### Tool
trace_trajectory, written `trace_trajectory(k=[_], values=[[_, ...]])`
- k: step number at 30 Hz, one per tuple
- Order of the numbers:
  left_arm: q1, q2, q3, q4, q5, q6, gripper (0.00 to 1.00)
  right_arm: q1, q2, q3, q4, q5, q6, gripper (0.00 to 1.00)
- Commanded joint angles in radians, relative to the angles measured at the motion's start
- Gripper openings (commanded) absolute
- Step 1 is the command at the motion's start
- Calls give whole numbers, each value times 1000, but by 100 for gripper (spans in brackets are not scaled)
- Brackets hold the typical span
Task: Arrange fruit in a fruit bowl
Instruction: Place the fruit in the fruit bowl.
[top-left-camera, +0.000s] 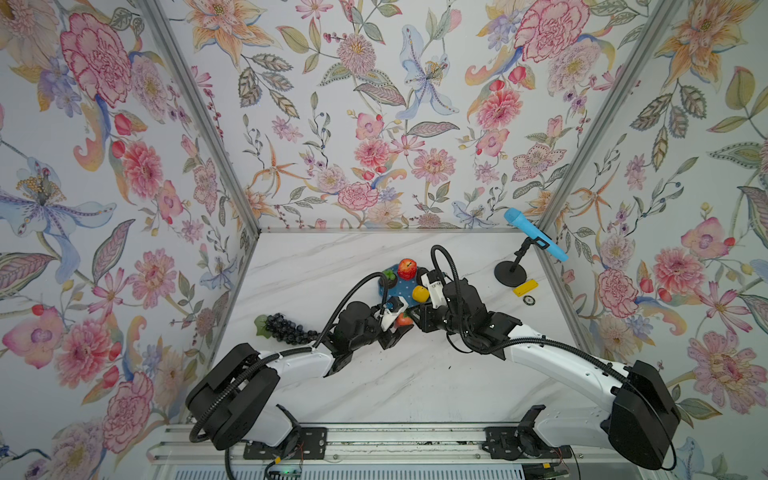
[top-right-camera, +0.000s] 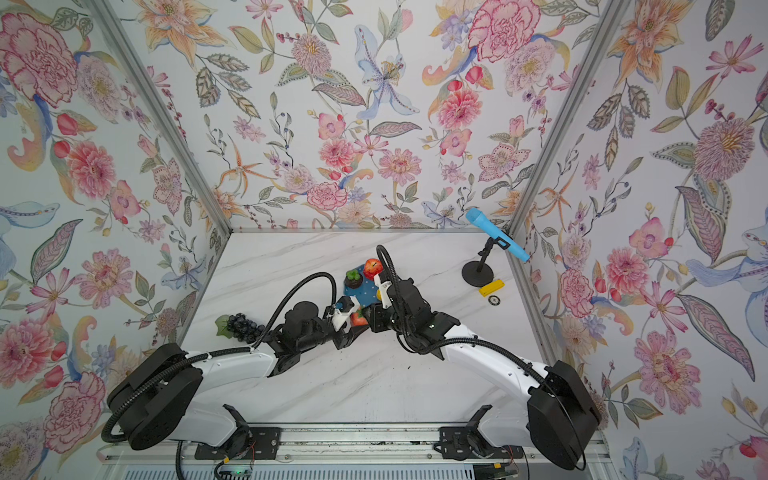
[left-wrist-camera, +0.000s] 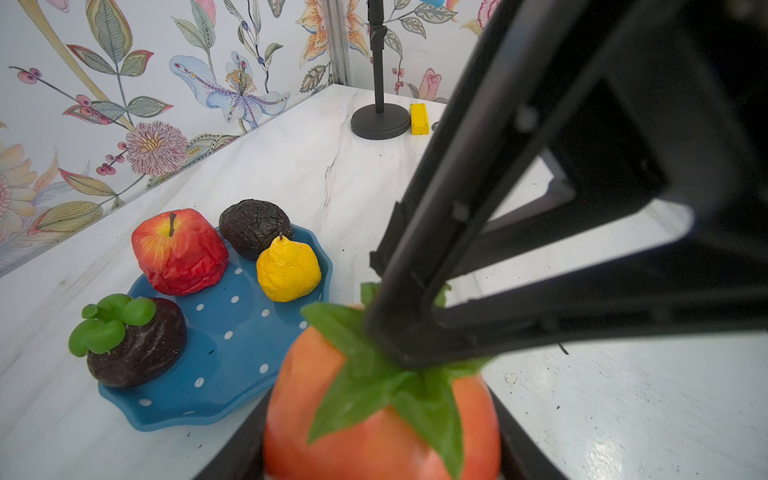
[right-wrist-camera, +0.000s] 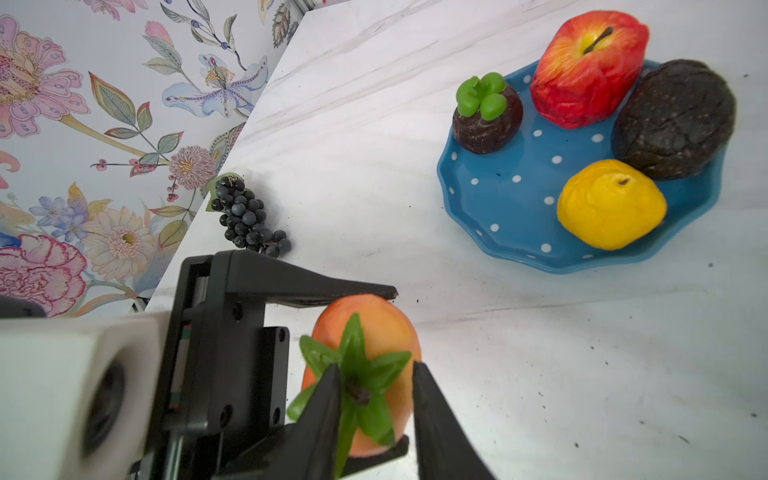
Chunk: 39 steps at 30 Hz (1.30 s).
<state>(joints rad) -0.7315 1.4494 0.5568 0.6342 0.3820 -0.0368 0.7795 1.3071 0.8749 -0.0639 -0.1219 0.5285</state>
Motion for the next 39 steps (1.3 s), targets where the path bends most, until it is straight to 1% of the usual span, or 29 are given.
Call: trace_trajectory(k=[1,10,24,34,39], values=[[-13,16,0,22,5,9,53,6,-23,2,-21,47,-13,31],[-16,29,6,11,12,14,53,16,-38,20,-52,74,-36,28],[-32,48,17,13,15,15,53,26,-7,24,-37,46,-35,15],[-33,42,7,45,4,3,53,29,2,22,-44,46,-32,16],[-32,40,6,46,-6,2,53,29,2,22,-37,40,-30,12]])
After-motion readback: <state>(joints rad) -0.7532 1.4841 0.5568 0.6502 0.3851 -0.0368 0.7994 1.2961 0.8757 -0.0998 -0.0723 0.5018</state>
